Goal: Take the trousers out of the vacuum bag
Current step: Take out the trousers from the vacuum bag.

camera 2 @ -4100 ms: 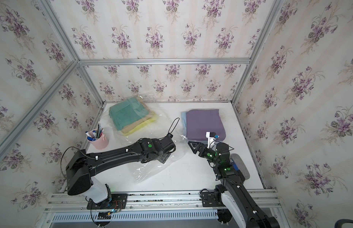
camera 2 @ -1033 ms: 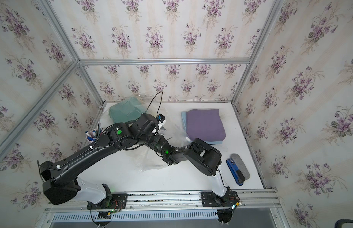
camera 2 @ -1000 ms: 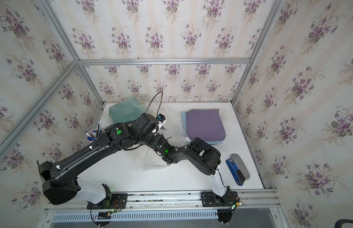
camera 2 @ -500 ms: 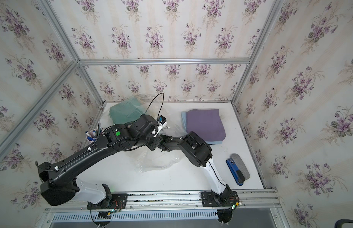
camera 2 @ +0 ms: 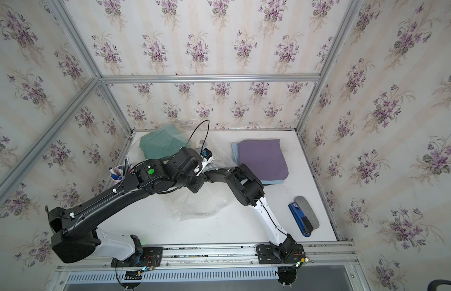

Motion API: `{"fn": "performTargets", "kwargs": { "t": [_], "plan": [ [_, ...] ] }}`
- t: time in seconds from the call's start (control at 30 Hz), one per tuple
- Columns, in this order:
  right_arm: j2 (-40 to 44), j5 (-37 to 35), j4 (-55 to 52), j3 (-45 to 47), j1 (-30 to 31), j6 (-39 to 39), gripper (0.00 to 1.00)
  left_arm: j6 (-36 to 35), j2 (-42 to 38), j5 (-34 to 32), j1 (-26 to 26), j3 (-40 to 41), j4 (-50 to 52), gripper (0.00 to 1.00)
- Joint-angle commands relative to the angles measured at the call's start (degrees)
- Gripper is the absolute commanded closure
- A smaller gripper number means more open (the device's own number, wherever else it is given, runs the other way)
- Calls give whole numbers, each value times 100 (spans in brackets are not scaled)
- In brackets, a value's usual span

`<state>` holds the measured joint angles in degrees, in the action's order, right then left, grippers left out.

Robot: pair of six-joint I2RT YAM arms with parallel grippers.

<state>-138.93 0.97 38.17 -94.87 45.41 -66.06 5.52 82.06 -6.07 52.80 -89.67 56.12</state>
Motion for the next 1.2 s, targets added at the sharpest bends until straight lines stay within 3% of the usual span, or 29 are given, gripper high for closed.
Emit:
{"fn": "performTargets", "kwargs": {
  "t": [0.0, 0.53, 1.17],
  "plan": [
    [-186, 79, -231, -245, -19, 27, 58, 93, 36, 242, 11, -19, -36, 94],
    [-808, 247, -414, -993, -252, -77, 66, 64, 150, 141, 43, -16, 29, 94],
    [-1515, 376, -713, -2109, -381, -191, 62, 37, 116, 112, 43, -16, 42, 94]
  ]
}}
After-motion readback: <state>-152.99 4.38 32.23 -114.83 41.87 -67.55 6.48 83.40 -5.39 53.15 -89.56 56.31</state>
